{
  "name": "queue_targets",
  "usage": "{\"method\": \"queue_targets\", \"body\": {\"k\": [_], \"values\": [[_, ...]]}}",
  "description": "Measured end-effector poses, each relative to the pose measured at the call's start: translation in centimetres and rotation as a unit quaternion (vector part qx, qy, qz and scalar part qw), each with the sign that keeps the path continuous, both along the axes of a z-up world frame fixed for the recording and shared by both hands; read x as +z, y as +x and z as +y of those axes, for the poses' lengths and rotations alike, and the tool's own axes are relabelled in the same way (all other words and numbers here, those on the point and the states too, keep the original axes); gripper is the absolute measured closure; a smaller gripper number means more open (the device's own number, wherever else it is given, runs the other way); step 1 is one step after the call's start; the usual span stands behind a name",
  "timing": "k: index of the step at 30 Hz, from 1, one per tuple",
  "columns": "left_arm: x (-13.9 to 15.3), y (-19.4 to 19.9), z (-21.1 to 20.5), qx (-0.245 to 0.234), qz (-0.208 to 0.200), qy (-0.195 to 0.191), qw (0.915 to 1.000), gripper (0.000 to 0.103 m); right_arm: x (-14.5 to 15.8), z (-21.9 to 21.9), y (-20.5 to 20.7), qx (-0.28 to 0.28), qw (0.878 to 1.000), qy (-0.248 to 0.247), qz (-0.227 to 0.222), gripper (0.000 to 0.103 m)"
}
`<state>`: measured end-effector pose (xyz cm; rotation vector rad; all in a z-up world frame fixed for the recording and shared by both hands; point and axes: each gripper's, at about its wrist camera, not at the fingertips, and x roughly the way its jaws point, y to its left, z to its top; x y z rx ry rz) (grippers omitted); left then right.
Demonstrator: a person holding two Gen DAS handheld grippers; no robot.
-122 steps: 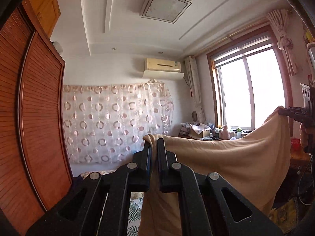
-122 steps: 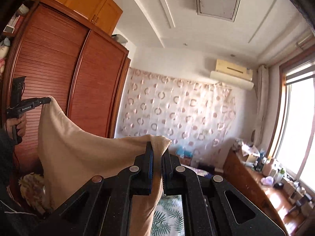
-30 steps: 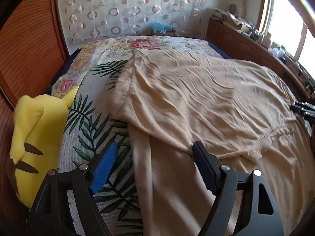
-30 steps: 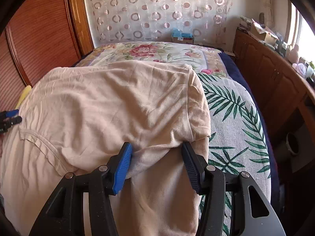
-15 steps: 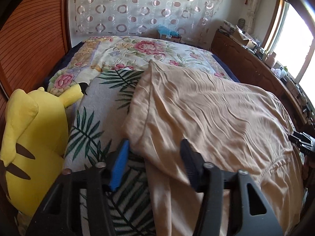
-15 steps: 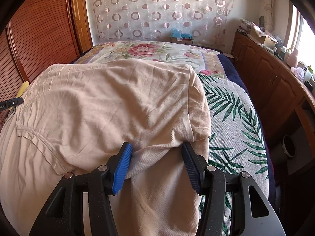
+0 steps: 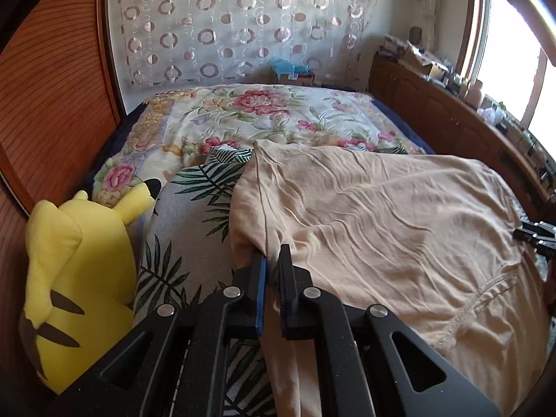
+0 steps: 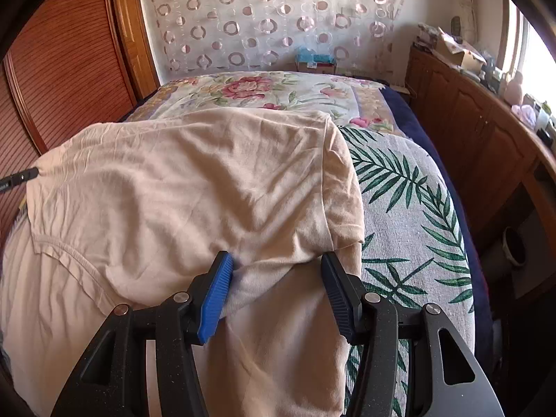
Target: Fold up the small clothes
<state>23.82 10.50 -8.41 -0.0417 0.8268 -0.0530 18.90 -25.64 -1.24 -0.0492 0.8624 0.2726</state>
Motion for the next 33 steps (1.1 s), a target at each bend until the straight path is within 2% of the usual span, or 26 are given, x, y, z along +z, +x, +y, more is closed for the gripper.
{"method": "queue_targets", "body": {"k": [2, 3, 5, 6, 8, 10, 17, 23, 26, 33], "values": [[-0.1, 0.7, 0.3, 0.003, 0.005, -0.002, 1.0, 0.096, 0.0, -0.3, 0.6, -0.003, 1.0, 0.004, 0.005, 0.048], [-0.3, 0.9, 0.3, -0.002, 0.008, -0.012, 0.9999, 0.096, 0.0, -0.3, 0.9, -0.005, 1.0, 0.003, 0.006, 0.054], [-0.9, 1.6, 0.7, -0.005, 0.02, -0.022, 0.9995, 0.096, 0.1, -0.4, 1.4, -0.012, 1.0, -0.011, -0.001, 0.075], [-1.1, 1.8, 0.9, -0.005, 0.025, -0.025, 0.9994, 0.096, 0.3, -0.4, 1.6, -0.011, 1.0, -0.007, -0.006, 0.093], [-0.9, 1.7, 1.0, -0.007, 0.019, -0.032, 0.9993, 0.096, 0.8, -0.4, 1.5, 0.005, 1.0, 0.01, -0.016, 0.097], [0.0, 1.0, 1.1, -0.008, -0.002, -0.035, 0.9994, 0.096, 1.5, -0.2, 0.9, 0.01, 0.999, 0.0, -0.041, 0.099], [4.3, -1.4, 1.2, -0.021, -0.059, -0.057, 0.9964, 0.098, 4.8, -0.7, -1.6, 0.016, 0.994, 0.025, -0.11, 0.1], [7.6, -6.6, 0.7, -0.035, -0.101, -0.06, 0.9924, 0.098, 7.1, -2.6, -7.3, 0.022, 0.986, 0.054, -0.154, 0.1], [8.4, -9.8, 0.5, -0.038, -0.11, -0.055, 0.9916, 0.098, 7.0, -4.5, -11.2, 0.023, 0.985, 0.069, -0.159, 0.1], [8.6, -16.9, -0.1, -0.048, -0.117, -0.053, 0.9906, 0.098, 6.9, -7.3, -18.4, 0.033, 0.985, 0.061, -0.158, 0.1]]}}
